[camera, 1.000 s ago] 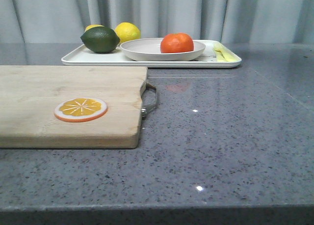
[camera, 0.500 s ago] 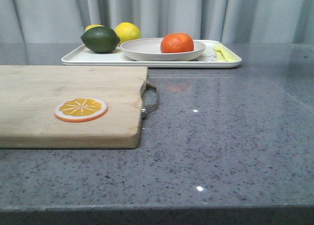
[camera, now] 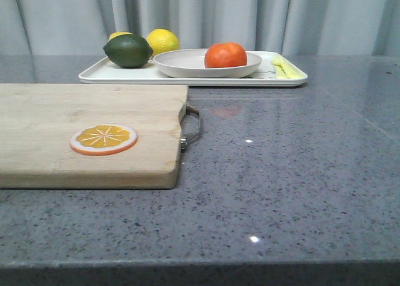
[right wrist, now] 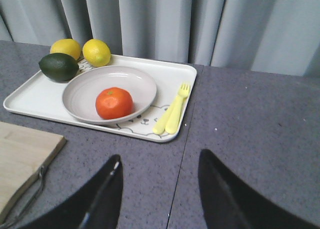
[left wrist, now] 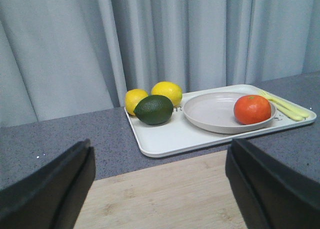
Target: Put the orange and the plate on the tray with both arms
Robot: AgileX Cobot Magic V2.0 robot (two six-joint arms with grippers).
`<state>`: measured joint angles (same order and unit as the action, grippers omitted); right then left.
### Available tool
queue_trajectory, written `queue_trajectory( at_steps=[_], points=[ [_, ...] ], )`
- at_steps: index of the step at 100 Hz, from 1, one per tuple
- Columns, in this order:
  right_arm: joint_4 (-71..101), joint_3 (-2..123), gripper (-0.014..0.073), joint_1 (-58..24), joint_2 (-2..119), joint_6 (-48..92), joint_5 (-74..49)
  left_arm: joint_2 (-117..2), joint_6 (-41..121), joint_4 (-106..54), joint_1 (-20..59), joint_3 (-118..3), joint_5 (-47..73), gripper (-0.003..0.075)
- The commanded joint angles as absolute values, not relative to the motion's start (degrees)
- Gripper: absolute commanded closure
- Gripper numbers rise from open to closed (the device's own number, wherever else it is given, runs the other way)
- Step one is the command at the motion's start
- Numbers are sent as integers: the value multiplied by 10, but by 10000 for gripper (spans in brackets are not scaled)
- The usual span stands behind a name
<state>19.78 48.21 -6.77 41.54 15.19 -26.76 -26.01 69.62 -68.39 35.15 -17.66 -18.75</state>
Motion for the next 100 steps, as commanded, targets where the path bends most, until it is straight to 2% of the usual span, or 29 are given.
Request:
queue_trajectory(
  at_steps=[1,25,44,51,62,89,92,100],
  points=[
    [201,424,224,-65,360,157,-182,-247,696,-676,352,-196,-207,209],
    [201,269,224,-65,210,158,-149,-196,732,-676,352,-179,-207,209],
    [201,230,238,-65,153,158,-148,-182,732,-676,352,-169,-207,224],
    [201,230,259,-65,152,158,-150,-182,732,-676,352,-169,-207,276],
    [201,230,324,-65,152,158,-150,-182,732,-676,352,-169,-207,409],
    [201,230,643,-65,152,158,-150,-182,732,-676,352,-169,-207,741],
    [201,230,669,-65,152,158,-150,-182,732,-676,352,-169,-207,738],
    [201,230,660,-65,152,158,-150,-182,732,-676,352,-169,-207,739]
  ],
)
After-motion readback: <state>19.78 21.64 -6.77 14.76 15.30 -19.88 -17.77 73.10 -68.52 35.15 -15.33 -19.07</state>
